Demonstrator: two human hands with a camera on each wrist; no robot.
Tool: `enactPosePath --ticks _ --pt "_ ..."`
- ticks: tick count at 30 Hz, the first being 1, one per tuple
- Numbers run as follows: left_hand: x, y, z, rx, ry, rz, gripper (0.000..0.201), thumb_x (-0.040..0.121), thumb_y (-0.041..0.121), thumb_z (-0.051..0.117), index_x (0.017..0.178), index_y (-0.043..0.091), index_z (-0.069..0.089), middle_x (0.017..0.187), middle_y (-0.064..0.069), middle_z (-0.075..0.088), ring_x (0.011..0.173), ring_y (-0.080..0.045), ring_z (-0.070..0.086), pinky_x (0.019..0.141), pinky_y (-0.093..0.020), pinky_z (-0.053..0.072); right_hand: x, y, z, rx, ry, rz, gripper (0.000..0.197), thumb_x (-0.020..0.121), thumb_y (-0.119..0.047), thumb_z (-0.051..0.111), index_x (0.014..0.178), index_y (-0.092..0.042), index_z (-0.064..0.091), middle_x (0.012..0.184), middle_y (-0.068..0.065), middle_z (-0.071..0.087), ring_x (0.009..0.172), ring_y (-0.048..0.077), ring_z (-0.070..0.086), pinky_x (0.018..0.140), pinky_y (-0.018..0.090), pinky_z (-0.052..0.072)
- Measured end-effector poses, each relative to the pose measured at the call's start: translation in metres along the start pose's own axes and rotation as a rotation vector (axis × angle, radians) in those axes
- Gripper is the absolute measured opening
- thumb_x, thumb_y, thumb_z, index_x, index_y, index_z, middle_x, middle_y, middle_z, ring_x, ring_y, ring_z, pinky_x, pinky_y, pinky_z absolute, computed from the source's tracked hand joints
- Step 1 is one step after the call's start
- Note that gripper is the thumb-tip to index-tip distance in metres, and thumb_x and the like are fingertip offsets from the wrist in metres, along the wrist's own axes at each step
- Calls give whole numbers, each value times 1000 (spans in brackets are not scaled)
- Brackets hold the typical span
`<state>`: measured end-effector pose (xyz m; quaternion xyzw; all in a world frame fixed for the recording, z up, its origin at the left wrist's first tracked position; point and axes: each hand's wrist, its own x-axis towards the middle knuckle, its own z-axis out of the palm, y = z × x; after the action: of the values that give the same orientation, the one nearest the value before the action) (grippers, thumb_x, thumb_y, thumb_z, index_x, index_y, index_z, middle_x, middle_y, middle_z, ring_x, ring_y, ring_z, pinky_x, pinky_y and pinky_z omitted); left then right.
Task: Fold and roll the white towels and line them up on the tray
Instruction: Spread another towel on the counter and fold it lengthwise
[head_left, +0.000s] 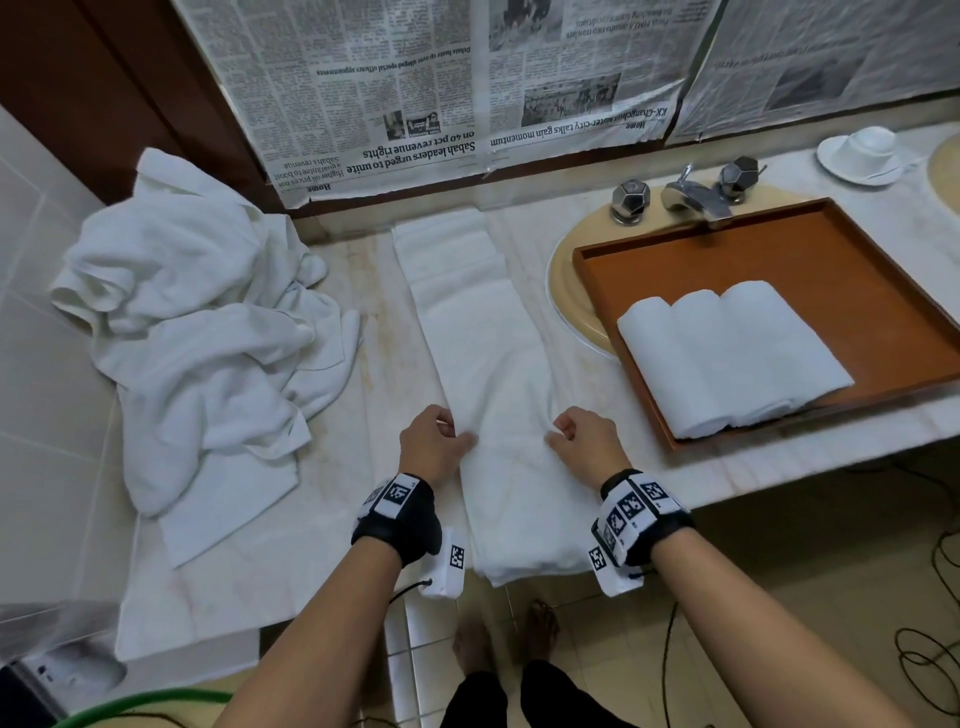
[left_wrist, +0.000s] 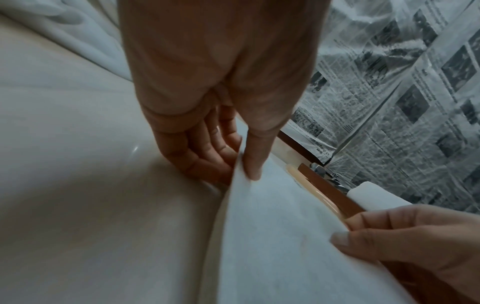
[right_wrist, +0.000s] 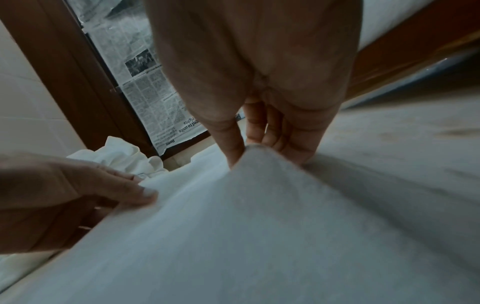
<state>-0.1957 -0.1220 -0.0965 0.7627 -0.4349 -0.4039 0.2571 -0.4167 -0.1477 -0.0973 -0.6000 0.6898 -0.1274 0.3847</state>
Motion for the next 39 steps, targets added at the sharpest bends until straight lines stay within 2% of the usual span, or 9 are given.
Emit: enactPosePath --ticks 9,15,18,21,23,26,31,36,39 --pt "-2 -8 6 -76 41 -31 32 80 24 80 99 11 58 85 0 58 83 -21 59 69 -25 49 -10 10 -12 -26 37 75 24 87 -26 71 82 -11 52 81 3 54 76 23 55 70 34 49" --pt "7 -3 5 127 140 145 69 82 35 78 137 14 42 134 -7 39 114 -27 52 94 -40 46 -12 5 -18 -227 96 -128 24 86 -31 67 84 -17 48 84 -1 55 81 24 55 68 37 45" --pt "25 3 4 387 124 243 65 90 47 66 144 21 42 151 -3 31 136 -29 35 104 -47 37 1 -1 -6 -253 135 -418 18 92 -30 59 101 -15 56 104 2 57 98 24 53 82 39 43" --pt "35 7 16 659 7 319 61 98 56 42 153 34 27 165 8 9 151 -25 8 116 -51 18 21 -12 13 -430 -22 -465 64 94 -50 22 142 -13 44 150 6 41 139 27 36 109 43 32" --pt "37 4 27 756 -64 311 58 102 57 24 156 43 8 165 16 -7 153 -23 -6 119 -56 7 31 -15 23 -597 -146 -456 82 86 -57 -4 157 -20 14 165 -4 6 152 20 3 120 43 9" --pt "44 -1 25 787 -100 263 54 102 58 9 152 52 -10 161 23 -20 152 -21 -16 118 -60 -6 43 -9 24 -695 -203 -458 75 88 -60 -10 156 -27 -10 162 -13 -18 150 14 -16 121 44 -6" --pt "52 -7 8 710 -45 102 53 102 56 7 150 53 -14 160 22 -23 150 -21 -21 116 -62 -13 55 6 4 -647 -109 -212 63 104 -47 10 156 -19 -12 162 -5 -21 150 16 -18 121 45 -8" --pt "51 11 23 689 -46 248 52 104 53 13 151 55 -8 161 24 -18 151 -23 -19 117 -61 -12 51 -15 21 -633 -119 -487 71 93 -49 -5 157 -20 -5 162 -8 -18 149 14 -17 122 46 -6" --pt "59 14 31 728 -100 258 51 104 53 10 151 55 -10 161 25 -18 151 -23 -18 117 -61 -10 63 -24 34 -688 -174 -474 71 91 -52 -10 156 -22 -12 160 -10 -24 149 13 -18 122 47 -6"
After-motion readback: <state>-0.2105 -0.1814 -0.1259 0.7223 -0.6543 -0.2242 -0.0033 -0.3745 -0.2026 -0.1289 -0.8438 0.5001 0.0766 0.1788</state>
